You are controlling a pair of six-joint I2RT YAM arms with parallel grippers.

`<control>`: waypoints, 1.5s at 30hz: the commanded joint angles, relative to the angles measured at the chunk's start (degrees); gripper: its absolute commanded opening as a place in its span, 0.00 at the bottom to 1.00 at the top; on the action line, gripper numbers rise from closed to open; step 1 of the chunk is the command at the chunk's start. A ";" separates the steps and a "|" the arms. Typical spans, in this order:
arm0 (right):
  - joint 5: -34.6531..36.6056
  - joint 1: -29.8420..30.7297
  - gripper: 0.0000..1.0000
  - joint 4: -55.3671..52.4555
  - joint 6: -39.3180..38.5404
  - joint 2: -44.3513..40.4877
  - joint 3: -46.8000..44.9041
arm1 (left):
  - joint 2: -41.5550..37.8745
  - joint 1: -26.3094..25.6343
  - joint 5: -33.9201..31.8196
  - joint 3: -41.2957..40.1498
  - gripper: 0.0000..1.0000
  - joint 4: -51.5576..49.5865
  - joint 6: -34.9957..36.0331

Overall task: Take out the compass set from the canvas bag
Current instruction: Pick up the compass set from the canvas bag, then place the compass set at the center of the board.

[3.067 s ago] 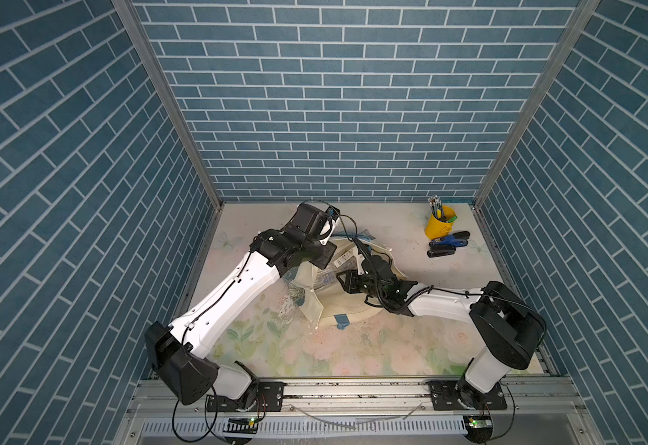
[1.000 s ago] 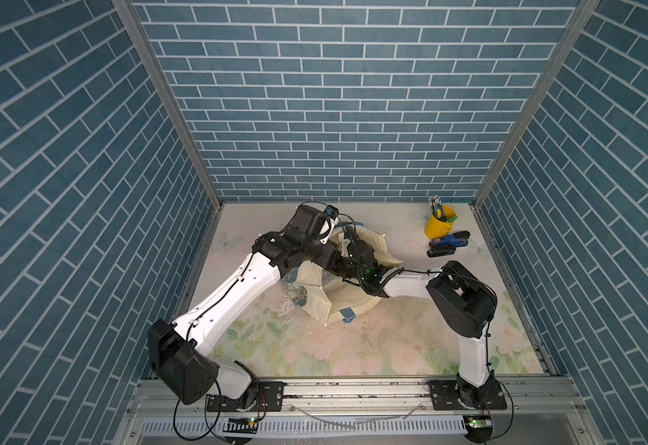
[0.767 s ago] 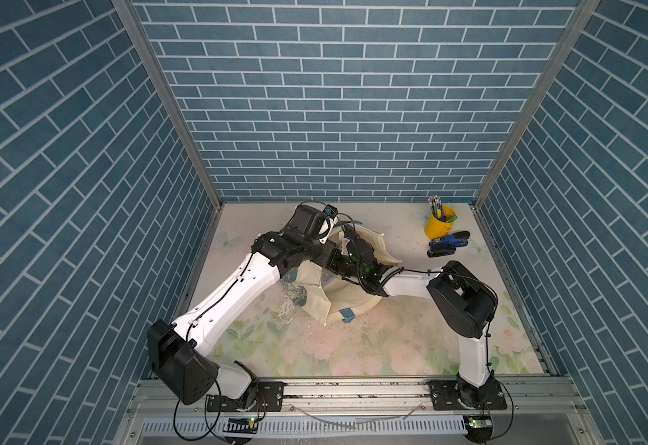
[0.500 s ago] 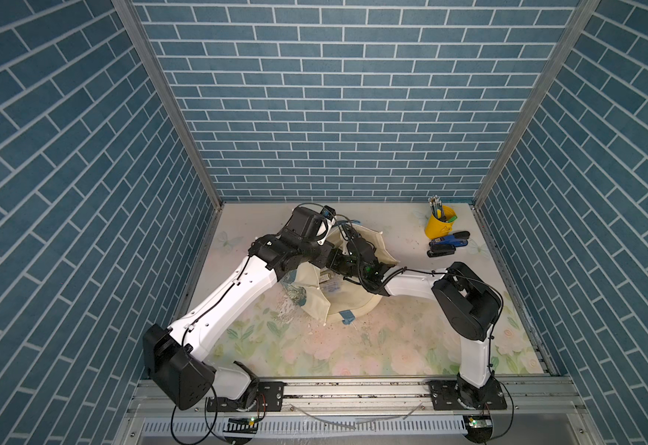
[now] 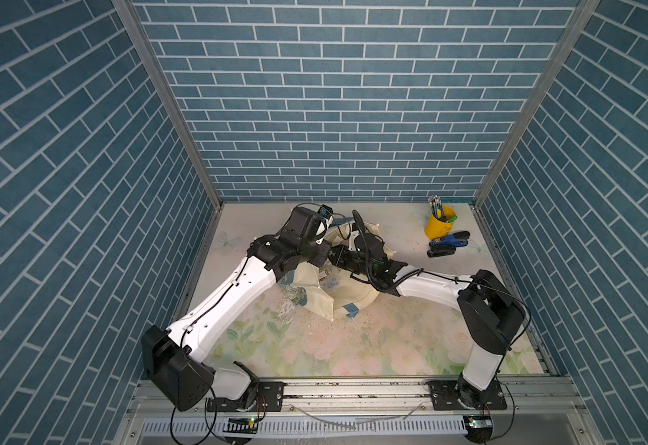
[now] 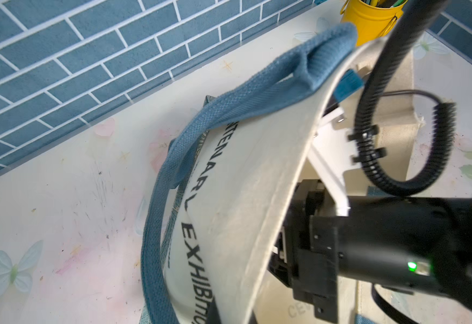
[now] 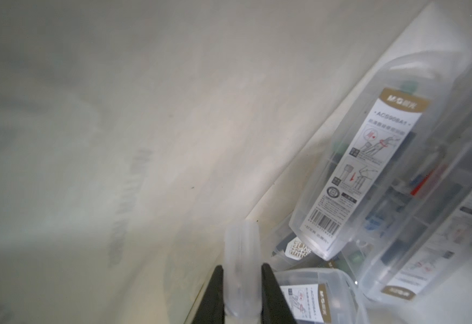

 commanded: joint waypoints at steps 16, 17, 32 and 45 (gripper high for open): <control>8.35 1.60 0.11 -14.84 -12.74 -16.52 -4.29 | -4.49 0.60 -5.10 -0.70 0.00 4.81 -4.08; 8.21 1.67 0.10 -15.70 -13.38 -17.39 -4.05 | -4.40 0.70 -5.26 -0.64 0.00 4.83 -4.32; 5.47 2.40 0.06 -36.51 -22.33 -31.36 2.00 | -4.38 2.69 -5.76 -0.29 0.00 4.15 -6.45; 8.16 -6.39 0.00 -70.13 -37.82 -37.77 16.51 | -5.45 4.47 -5.05 -0.27 0.00 2.24 -6.43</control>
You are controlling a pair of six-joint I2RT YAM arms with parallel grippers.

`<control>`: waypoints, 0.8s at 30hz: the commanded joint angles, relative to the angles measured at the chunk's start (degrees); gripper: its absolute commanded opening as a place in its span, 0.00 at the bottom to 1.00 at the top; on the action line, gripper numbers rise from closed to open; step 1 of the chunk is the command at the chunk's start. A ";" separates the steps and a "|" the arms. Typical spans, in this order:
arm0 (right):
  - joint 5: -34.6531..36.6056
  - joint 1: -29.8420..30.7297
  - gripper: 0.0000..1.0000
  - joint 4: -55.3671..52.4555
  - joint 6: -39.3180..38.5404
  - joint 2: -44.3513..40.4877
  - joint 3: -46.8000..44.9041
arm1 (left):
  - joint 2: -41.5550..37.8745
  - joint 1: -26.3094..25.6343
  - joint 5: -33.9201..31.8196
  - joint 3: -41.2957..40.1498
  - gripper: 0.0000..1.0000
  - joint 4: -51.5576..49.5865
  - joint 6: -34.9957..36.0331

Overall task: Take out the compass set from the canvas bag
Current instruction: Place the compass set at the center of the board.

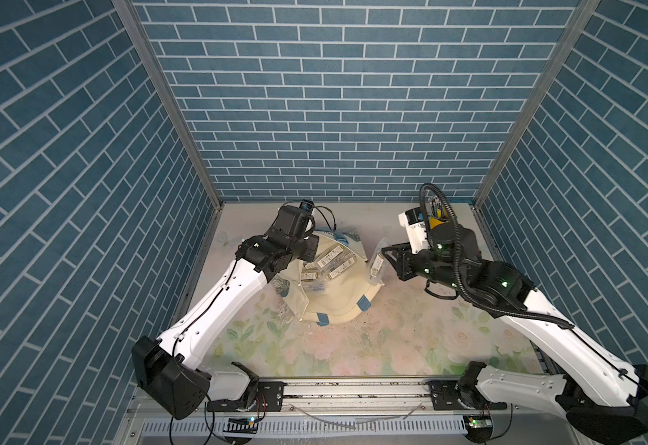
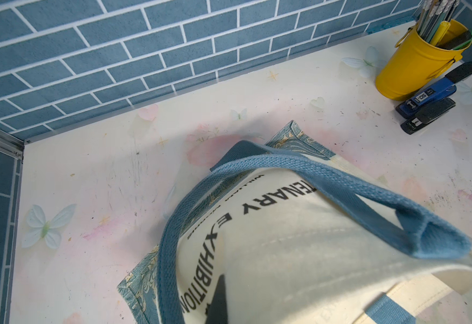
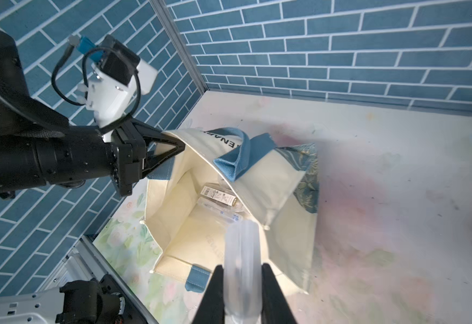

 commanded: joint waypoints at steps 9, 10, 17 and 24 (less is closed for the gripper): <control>-18.90 -22.45 0.00 -12.11 -9.82 9.39 -3.24 | -2.92 0.96 -1.03 0.50 0.00 2.03 0.00; -21.07 -23.65 0.00 -11.27 -10.31 10.51 -4.41 | -2.93 1.11 -0.97 0.51 0.00 2.11 0.10; -31.83 -28.74 0.00 -3.86 -13.41 19.94 -9.89 | -2.62 1.32 0.03 0.18 0.00 2.76 0.27; -35.05 -30.00 0.04 0.43 -15.69 28.51 -8.99 | -3.09 1.40 0.21 -0.43 0.00 3.40 0.26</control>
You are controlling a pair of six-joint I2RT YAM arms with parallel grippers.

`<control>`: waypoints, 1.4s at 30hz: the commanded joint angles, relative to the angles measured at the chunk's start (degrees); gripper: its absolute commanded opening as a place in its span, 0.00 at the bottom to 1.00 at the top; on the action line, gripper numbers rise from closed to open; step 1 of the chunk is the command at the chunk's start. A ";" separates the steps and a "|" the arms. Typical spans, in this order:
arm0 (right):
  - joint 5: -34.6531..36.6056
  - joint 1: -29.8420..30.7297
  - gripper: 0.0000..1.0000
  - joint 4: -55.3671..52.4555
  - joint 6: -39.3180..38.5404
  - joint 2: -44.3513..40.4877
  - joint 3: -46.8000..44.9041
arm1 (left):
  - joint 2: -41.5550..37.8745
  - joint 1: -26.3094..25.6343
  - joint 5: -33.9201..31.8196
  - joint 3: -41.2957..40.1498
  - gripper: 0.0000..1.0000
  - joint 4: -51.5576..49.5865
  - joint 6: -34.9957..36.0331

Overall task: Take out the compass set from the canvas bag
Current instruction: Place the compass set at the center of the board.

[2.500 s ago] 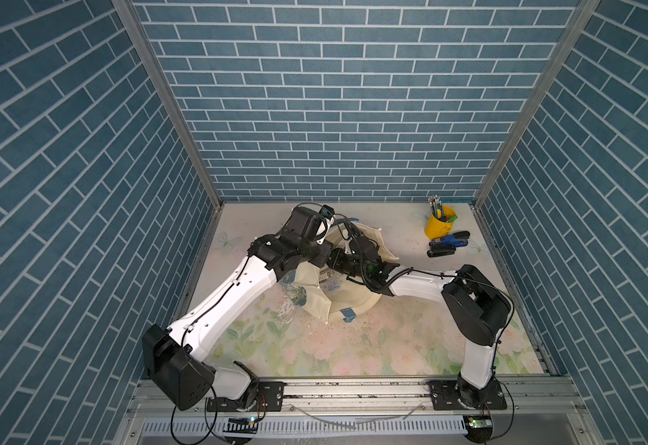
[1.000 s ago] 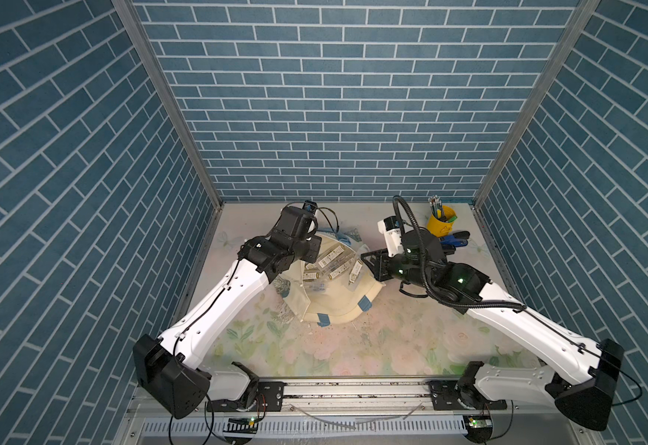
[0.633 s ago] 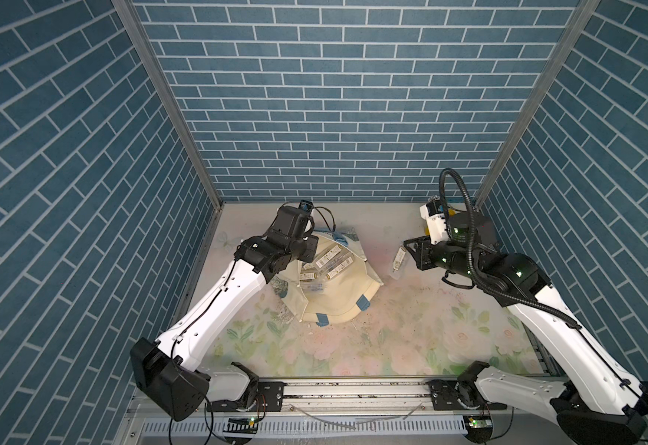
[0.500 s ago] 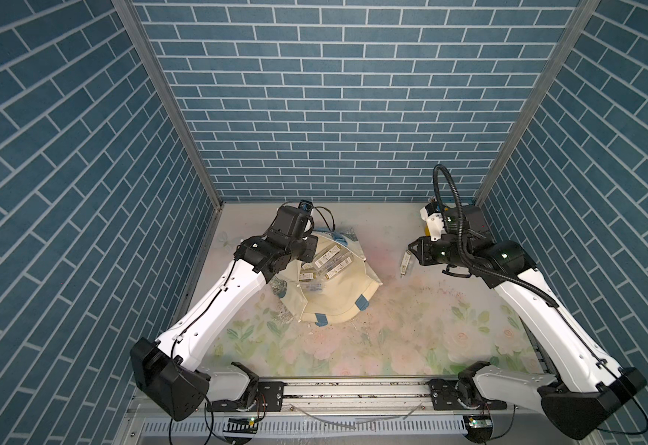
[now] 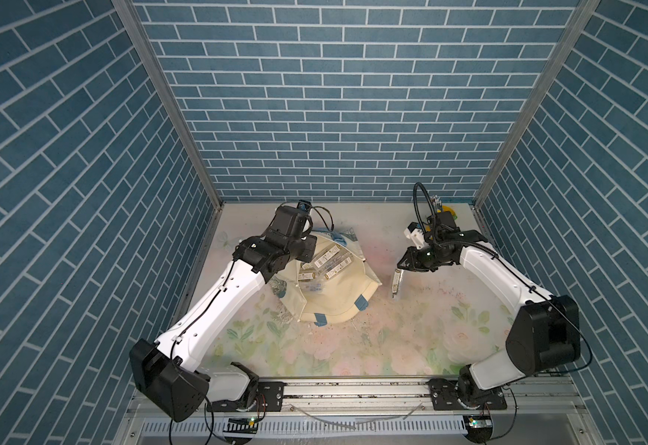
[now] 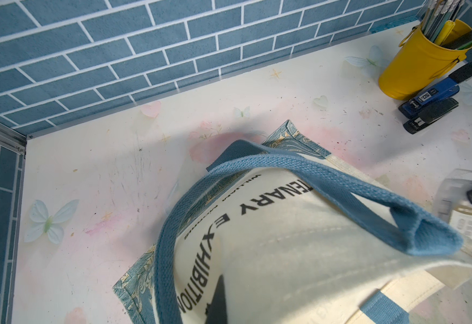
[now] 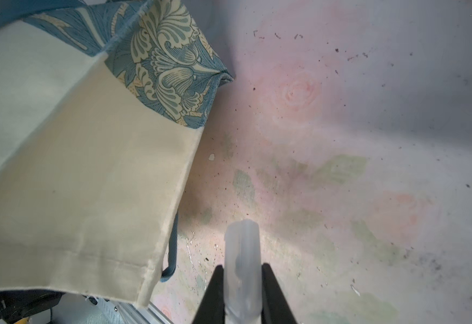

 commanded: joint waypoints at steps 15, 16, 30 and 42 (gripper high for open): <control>-6.51 -2.98 0.14 6.97 -4.89 13.94 1.57 | -2.61 0.72 -0.11 -0.61 0.00 4.11 0.85; -6.70 -3.23 0.15 6.98 -5.04 14.55 1.79 | -2.61 0.73 -0.09 -0.72 0.00 4.17 0.87; -5.52 -5.58 0.45 8.60 -3.57 19.99 4.04 | -2.75 1.20 -0.06 -0.88 0.00 4.17 1.11; 25.04 6.84 0.67 11.37 23.07 0.46 -8.79 | -3.71 1.27 0.76 -2.18 0.00 3.82 0.67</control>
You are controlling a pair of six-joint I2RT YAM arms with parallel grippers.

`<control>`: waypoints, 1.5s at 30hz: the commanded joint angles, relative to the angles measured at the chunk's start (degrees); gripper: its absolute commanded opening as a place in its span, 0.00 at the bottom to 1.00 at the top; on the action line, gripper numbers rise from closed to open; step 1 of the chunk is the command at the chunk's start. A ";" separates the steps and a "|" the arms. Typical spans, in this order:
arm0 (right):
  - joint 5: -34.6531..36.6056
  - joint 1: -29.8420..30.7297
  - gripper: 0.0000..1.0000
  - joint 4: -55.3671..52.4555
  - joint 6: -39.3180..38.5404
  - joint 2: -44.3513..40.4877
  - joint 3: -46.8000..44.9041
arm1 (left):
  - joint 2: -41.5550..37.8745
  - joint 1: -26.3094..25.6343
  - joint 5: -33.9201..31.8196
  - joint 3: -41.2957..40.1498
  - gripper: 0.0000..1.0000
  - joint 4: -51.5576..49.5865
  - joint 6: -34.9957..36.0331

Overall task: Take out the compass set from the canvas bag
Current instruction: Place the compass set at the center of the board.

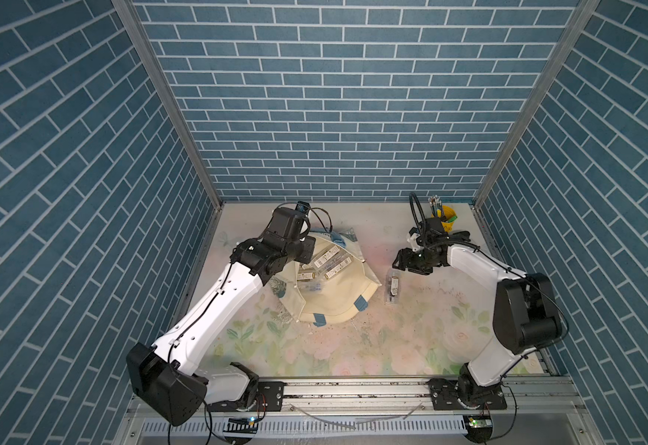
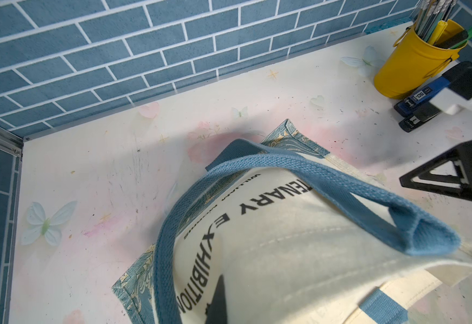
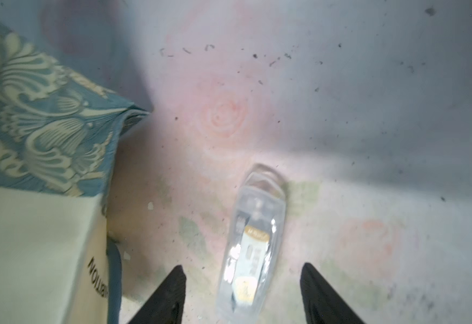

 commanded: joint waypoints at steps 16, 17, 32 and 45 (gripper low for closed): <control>16.46 8.98 0.74 3.02 14.33 7.28 -3.60 | -2.47 0.67 0.81 -1.74 0.00 3.81 -0.44; 16.61 9.10 0.74 3.23 14.42 7.88 -3.51 | -2.36 0.69 0.98 -1.64 0.00 3.74 -0.31; 18.20 10.05 0.56 3.62 11.92 13.26 -2.21 | -1.57 0.71 1.98 -1.46 0.00 3.60 -0.44; 15.49 9.94 0.40 -1.08 -0.17 15.50 4.25 | -1.66 0.75 2.36 -1.68 0.00 3.70 -0.69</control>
